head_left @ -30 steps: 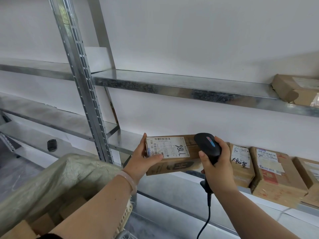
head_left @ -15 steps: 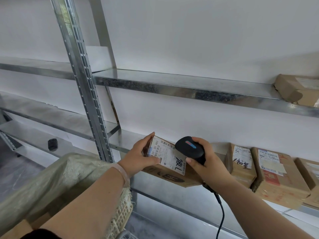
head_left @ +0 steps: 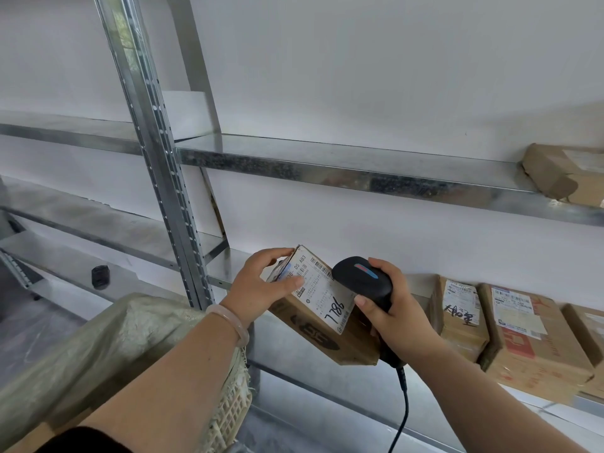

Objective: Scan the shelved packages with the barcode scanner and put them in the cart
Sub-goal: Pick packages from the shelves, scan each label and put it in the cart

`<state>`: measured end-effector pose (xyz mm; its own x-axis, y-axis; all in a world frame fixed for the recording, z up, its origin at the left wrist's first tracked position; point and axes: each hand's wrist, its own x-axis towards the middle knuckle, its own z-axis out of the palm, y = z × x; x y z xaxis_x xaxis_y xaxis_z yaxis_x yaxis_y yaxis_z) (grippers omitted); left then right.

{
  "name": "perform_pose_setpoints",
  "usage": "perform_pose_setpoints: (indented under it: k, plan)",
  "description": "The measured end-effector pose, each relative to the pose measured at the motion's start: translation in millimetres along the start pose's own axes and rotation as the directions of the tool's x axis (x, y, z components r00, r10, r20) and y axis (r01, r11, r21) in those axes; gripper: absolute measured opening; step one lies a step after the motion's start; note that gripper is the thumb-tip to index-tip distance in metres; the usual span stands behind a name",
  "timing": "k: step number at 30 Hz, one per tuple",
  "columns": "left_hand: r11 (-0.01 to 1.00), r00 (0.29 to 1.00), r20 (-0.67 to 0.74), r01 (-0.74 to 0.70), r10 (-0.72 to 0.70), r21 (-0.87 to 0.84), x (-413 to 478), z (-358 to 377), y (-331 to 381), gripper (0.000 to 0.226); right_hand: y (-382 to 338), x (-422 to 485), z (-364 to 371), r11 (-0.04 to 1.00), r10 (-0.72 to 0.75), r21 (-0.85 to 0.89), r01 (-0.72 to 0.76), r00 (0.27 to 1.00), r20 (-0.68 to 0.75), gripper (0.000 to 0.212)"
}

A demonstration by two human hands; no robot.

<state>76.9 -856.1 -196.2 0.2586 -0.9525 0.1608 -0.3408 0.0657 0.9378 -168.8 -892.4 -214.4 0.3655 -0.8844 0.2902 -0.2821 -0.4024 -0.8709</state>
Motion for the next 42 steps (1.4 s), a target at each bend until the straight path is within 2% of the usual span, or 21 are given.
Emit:
perform_pose_setpoints:
  k: [8,11,16,21,25,28,34,40,42]
  plan:
    - [0.992,0.977,0.214,-0.048,0.022,0.113,4.9,0.5,-1.1,0.076,6.5,1.5,-5.0,1.000,0.005,-0.008,-0.005,1.000,-0.017,0.055]
    - [0.994,0.983,0.177,-0.056,0.039,0.095,5.8,2.3,-2.1,0.073,6.3,1.2,-4.3,1.000,-0.001,0.009,0.001,1.000,-0.029,0.053]
    - [0.981,0.983,0.093,-0.166,0.158,0.096,9.9,2.7,3.7,0.057,2.8,3.6,-2.6,0.999,-0.002,0.043,0.003,1.000,-0.031,0.054]
    - [0.982,0.984,0.096,-0.158,0.148,0.106,15.2,1.1,9.2,0.052,2.0,7.3,-2.2,0.997,-0.001,0.079,0.003,1.000,-0.030,0.054]
    - [0.969,0.978,0.066,-0.204,0.197,0.139,16.0,6.2,9.6,0.047,3.0,7.7,-0.4,0.995,0.002,0.095,0.000,1.000,-0.022,0.053]
    - [0.979,0.986,0.051,-0.167,0.162,0.120,16.5,9.8,8.0,0.049,3.6,7.6,2.0,0.995,0.007,0.100,-0.005,1.000,-0.022,0.052]
    - [0.996,0.996,0.037,-0.080,0.081,-0.042,17.3,8.4,0.8,0.055,1.5,8.7,4.3,0.998,-0.035,0.050,0.034,0.999,0.001,0.055]
    - [0.991,0.999,-0.020,-0.028,0.025,-0.133,22.1,12.0,-3.9,0.055,1.6,9.6,5.8,0.996,-0.047,0.077,0.046,0.999,0.016,0.055]
    - [0.987,0.997,-0.081,-0.034,0.022,-0.159,22.2,15.9,-2.3,0.055,-0.9,9.6,7.3,0.994,-0.055,0.092,0.054,0.998,0.018,0.054]
